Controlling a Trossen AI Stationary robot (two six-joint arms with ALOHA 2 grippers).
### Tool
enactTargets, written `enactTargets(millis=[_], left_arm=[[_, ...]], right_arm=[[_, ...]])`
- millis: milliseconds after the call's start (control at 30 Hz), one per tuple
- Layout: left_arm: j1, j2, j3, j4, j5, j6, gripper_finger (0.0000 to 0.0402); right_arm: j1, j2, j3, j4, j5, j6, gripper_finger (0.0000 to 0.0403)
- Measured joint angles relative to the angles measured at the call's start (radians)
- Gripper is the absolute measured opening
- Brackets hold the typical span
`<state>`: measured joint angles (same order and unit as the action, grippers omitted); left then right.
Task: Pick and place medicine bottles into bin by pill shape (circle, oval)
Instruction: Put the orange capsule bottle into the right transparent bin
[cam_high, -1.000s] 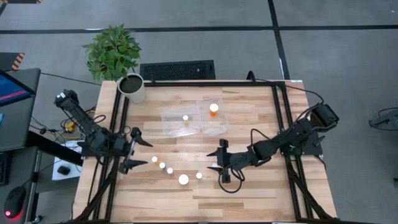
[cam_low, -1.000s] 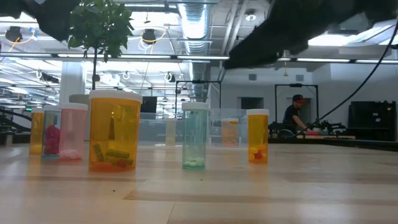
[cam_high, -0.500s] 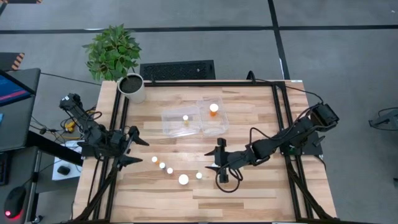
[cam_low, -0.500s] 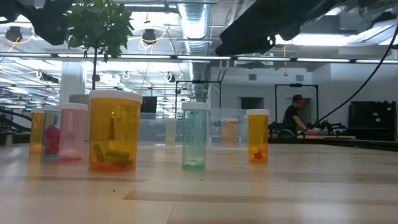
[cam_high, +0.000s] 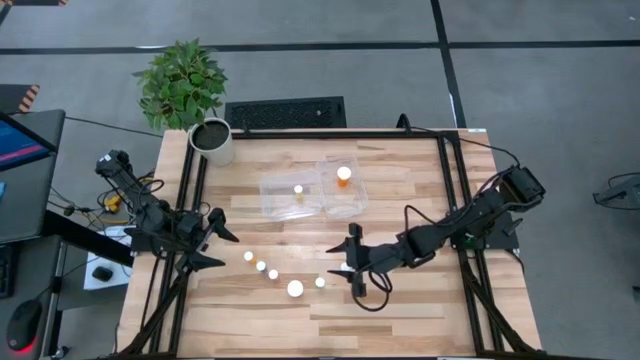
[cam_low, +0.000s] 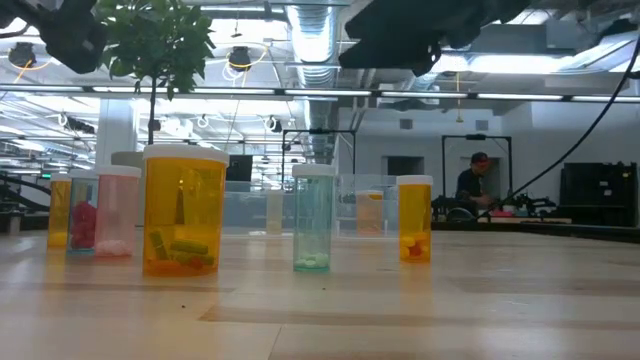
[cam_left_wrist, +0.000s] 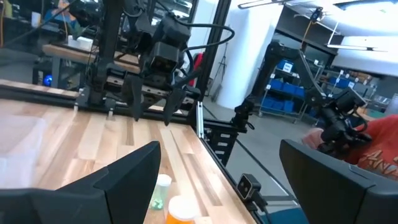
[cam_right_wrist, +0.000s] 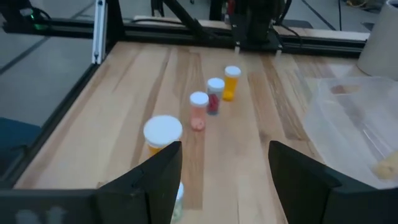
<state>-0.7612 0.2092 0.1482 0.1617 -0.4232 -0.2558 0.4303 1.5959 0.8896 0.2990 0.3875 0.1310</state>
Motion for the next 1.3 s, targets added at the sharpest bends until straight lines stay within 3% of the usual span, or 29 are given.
enactTargets(millis=[500, 900, 1300], left_arm=[[0.0, 0.006, 0.0, -0.014, -0.005, -0.046, 0.0322], [0.0, 0.007, 0.0, -0.014, -0.011, -0.06, 0.0322], [0.0, 0.007, 0.0, -0.014, -0.163, 0.032, 0.0322]], right_arm=[[0.008, 0.12, 0.04, 0.11, 0.003, -0.011, 0.0245], [0.01, 0.146, 0.186, -0.071, 0.003, -0.05, 0.0245], [0.008, 0.145, 0.188, -0.091, 0.003, -0.057, 0.0245]])
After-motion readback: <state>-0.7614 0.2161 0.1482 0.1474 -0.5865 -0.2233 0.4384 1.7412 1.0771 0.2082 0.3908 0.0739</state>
